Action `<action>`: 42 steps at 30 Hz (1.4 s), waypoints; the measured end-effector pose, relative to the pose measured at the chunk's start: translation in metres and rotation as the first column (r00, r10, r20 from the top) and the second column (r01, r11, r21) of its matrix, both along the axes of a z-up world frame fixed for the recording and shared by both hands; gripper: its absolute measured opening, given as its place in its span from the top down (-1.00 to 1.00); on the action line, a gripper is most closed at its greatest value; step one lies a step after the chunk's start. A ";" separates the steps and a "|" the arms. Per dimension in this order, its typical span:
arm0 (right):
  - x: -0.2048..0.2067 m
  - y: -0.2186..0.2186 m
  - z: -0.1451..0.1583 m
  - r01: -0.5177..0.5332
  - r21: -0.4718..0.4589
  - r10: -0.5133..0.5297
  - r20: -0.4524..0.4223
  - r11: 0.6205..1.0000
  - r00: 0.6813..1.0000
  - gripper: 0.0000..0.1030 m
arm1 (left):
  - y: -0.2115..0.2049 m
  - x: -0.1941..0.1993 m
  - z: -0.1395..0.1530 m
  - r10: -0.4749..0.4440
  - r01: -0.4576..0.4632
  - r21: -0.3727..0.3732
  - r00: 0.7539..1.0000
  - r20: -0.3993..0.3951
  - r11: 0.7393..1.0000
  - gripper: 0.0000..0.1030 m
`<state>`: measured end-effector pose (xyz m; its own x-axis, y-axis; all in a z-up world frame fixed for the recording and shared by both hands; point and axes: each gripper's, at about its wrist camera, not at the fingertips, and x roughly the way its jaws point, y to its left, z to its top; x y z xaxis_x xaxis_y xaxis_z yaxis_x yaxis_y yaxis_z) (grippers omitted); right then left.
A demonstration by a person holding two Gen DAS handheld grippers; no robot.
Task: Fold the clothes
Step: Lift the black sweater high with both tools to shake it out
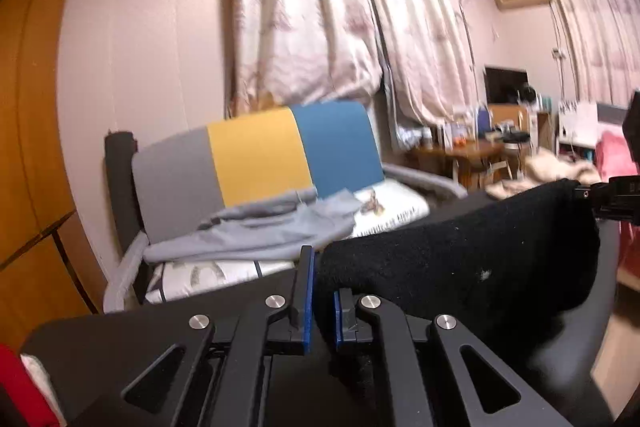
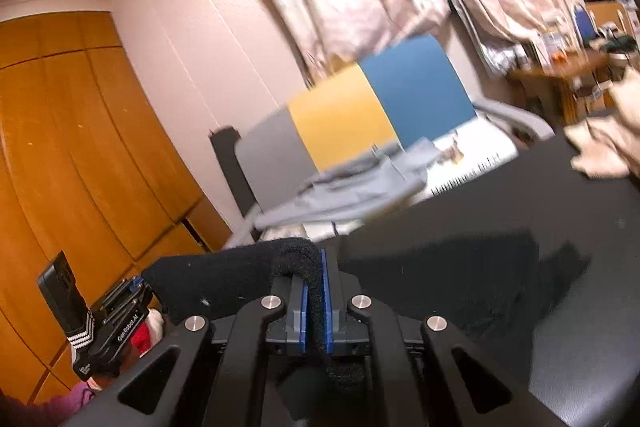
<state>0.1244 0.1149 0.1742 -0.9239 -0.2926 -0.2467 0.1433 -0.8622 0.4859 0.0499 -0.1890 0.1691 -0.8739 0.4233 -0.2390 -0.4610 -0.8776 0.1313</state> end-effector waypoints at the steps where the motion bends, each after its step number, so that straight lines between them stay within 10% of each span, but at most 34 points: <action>1: 0.001 -0.001 0.011 -0.004 0.002 0.004 -0.028 1.000 1.000 0.92 | -0.004 0.002 0.012 0.004 -0.004 0.015 1.000 -0.027 1.000 0.85; 16: 0.011 -0.035 0.161 -0.119 0.023 0.119 -0.373 0.993 0.920 0.92 | -0.069 0.037 0.204 0.117 -0.058 0.256 0.968 -0.221 0.965 0.85; 37: 0.099 -0.041 0.282 -0.243 0.096 0.245 -0.649 0.965 0.720 0.92 | -0.117 0.109 0.317 0.042 0.050 0.381 0.972 -0.229 0.923 0.85; 42: 0.100 -0.037 0.276 -0.282 0.068 0.260 -0.634 0.957 0.728 0.92 | -0.113 0.101 0.318 0.000 0.068 0.387 0.985 -0.173 0.919 0.85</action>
